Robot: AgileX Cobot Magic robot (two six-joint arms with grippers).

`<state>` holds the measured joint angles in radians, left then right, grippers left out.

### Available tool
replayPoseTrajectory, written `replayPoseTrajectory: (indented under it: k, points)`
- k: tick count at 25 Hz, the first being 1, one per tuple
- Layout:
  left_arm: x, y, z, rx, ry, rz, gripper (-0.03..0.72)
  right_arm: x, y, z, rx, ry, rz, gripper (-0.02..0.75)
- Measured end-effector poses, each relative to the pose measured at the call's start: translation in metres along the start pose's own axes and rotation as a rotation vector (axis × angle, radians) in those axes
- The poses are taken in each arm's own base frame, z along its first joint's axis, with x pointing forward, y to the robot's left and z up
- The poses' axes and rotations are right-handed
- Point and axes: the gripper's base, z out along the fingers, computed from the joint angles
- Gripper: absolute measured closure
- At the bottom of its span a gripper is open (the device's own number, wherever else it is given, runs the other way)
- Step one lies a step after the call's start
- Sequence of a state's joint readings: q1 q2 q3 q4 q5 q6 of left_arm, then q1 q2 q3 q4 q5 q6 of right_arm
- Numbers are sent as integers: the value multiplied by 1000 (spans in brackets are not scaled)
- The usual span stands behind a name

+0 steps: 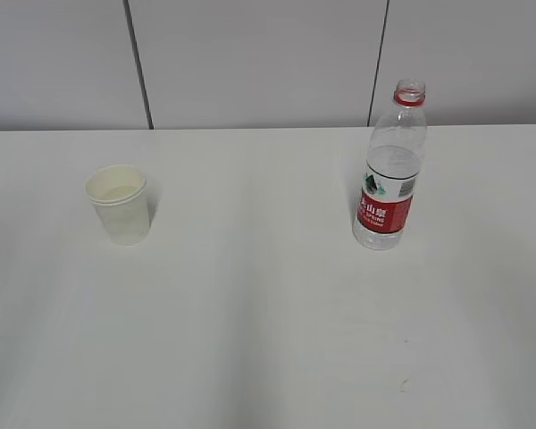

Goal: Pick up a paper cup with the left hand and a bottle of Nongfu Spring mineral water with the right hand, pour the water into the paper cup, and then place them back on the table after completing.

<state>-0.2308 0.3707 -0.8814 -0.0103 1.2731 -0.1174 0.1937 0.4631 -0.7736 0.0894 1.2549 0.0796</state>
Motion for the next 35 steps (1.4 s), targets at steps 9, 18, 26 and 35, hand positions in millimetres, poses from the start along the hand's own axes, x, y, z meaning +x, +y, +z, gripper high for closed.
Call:
replayPoseTrajectory:
  k: [9, 18, 26, 35]
  points:
    - [21, 2, -4, 13, -34, 3, 197, 56, -4, -22, -12, -214, -122, 164]
    - [64, 5, 0, 37, -121, 45, 199, 81, -7, -17, -15, -361, -154, 164]
    - [83, 8, 11, 36, -149, 87, 199, 82, -8, 1, -17, -343, -183, 164]
    - [83, 8, 30, 36, -184, 91, 199, 84, -10, 10, -11, -315, -191, 165]
